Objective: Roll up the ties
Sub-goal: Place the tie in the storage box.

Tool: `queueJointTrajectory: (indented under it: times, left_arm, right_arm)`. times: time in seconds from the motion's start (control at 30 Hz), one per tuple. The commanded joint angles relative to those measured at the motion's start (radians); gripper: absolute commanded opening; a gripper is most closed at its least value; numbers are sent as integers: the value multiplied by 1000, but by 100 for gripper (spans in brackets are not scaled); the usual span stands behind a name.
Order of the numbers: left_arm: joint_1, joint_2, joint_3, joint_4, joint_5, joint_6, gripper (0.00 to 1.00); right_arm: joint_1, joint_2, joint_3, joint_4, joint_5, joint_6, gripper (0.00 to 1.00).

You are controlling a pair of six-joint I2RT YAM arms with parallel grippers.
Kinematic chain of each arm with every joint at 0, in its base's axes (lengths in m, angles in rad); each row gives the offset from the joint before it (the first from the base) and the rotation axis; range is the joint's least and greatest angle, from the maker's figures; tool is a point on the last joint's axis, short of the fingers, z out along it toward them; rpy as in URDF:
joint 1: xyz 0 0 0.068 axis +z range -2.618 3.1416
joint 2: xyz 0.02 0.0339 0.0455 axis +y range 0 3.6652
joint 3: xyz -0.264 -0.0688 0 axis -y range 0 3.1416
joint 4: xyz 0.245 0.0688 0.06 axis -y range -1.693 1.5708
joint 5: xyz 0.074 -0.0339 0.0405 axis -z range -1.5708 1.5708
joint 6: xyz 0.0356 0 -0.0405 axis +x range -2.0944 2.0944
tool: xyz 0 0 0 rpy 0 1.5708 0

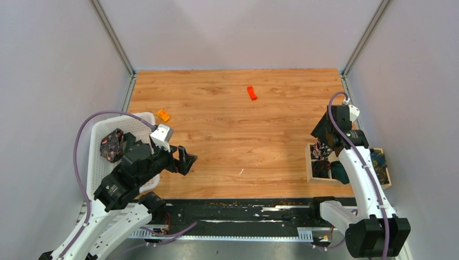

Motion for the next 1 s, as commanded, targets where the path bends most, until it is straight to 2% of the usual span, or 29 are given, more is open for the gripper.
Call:
queueJointTrajectory:
  times: [0.0, 0.17, 0.43, 0.6, 0.77, 0.97]
  left_arm:
    - [-2, -7, 1, 37, 0, 22, 100]
    - [-2, -7, 2, 36, 0, 22, 100]
    - [-2, -8, 1, 35, -3, 20, 100]
    - [-2, -10, 2, 35, -5, 20, 100]
    - [-3, -11, 1, 35, -3, 20, 100]
    - [-2, -11, 0, 35, -5, 20, 100]
  right_arm:
    - [-11, -20, 13, 65, 106, -40, 49]
    - [-94, 24, 6, 121, 141, -66, 29]
    - [-146, 134, -18, 215, 145, -98, 19]
    - [-146, 172, -45, 209, 83, -82, 4]
    - [-147, 155, -113, 226, 1, -73, 0]
    - [-146, 131, -149, 218, -40, -64, 0]
